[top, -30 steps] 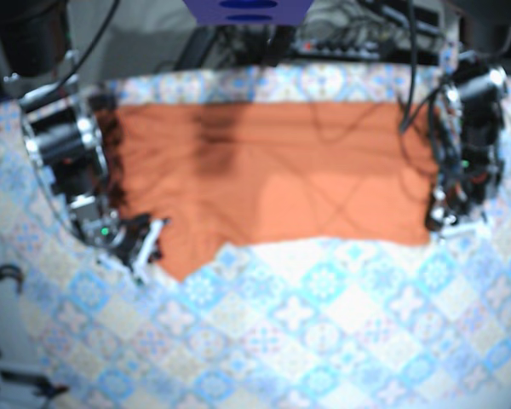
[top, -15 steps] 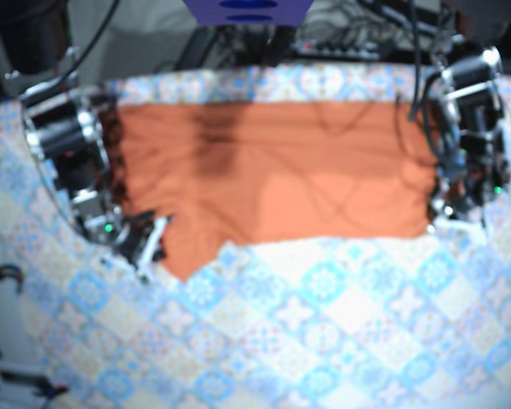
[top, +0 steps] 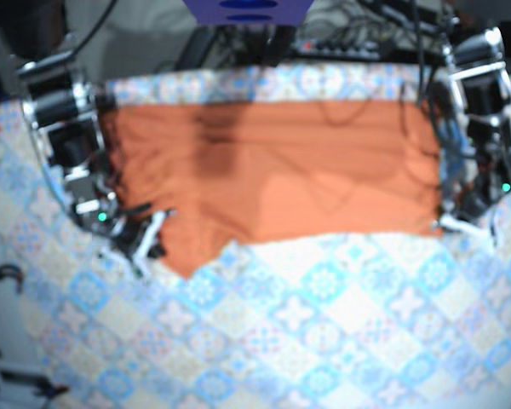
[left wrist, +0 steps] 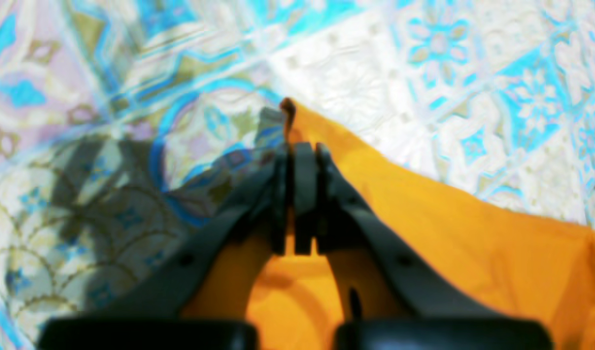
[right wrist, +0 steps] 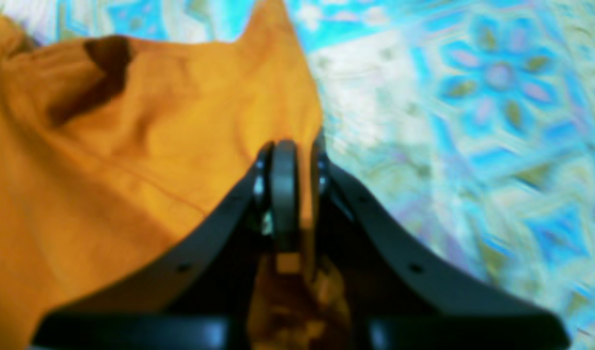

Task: Fold the T-shirt properly
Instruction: 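Hold the hem edges with both grippers and lift them slightly, then pull the held hem edges toward the shoulder edge with both grippers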

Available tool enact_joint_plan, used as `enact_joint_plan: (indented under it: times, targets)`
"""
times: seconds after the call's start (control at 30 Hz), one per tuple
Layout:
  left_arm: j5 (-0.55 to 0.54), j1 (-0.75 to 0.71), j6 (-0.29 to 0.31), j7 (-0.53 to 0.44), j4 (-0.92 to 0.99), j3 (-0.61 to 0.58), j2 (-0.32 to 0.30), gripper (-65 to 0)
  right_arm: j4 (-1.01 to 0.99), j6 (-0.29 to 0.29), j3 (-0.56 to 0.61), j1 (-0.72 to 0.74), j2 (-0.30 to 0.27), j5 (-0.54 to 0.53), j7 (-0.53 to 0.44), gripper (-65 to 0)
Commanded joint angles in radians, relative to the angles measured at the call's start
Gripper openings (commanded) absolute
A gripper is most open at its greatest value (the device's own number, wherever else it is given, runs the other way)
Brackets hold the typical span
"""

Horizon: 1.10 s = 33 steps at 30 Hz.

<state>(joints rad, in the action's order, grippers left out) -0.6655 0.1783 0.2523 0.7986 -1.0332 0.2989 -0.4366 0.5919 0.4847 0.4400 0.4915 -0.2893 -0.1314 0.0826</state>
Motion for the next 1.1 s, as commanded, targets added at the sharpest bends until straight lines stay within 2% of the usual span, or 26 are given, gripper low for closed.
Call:
enact_joint_plan:
  times: [0.0,0.2,0.4,0.73,0.83,1.0,1.07]
  targets:
    - [-0.009,0.01,0.003,-0.017,-0.034,-0.008,-0.037,-65.0,0.061,-0.004,-0.039,0.023,-0.024,-0.017,-0.022,-60.3]
    - [-0.012,-0.021,0.005,-0.023,-0.158,-0.108,-0.058,-65.0,0.253,-0.004,-0.149,-0.052,-0.066,-0.017,0.055,-60.3]
    - [-0.01,-0.061,0.005,-0.018,-0.252,-0.12,-0.058,-65.0,0.359,-0.002,-0.247,-0.141,-0.077,-0.017,0.088,-60.3]
    - [-0.01,-0.092,0.005,-0.023,-0.252,-0.12,-0.058,-65.0,0.377,-0.002,-0.257,-0.182,-0.077,-0.015,0.082,-59.5]
    - [-0.01,-0.102,0.005,-0.025,-0.252,-0.12,-0.058,-65.0,0.376,-0.002,-0.257,-0.179,-0.077,-0.015,0.087,-52.8]
    - [-0.01,-0.109,0.005,-0.025,-0.252,-0.12,-0.058,-65.0,0.328,-0.002,-0.255,-0.138,-0.075,-0.015,0.087,-35.8]
    - [-0.01,-0.11,0.005,-0.025,-0.252,-0.12,-0.058,-65.0,0.279,-0.002,-0.255,-0.113,-0.072,-0.014,0.081,-33.1]
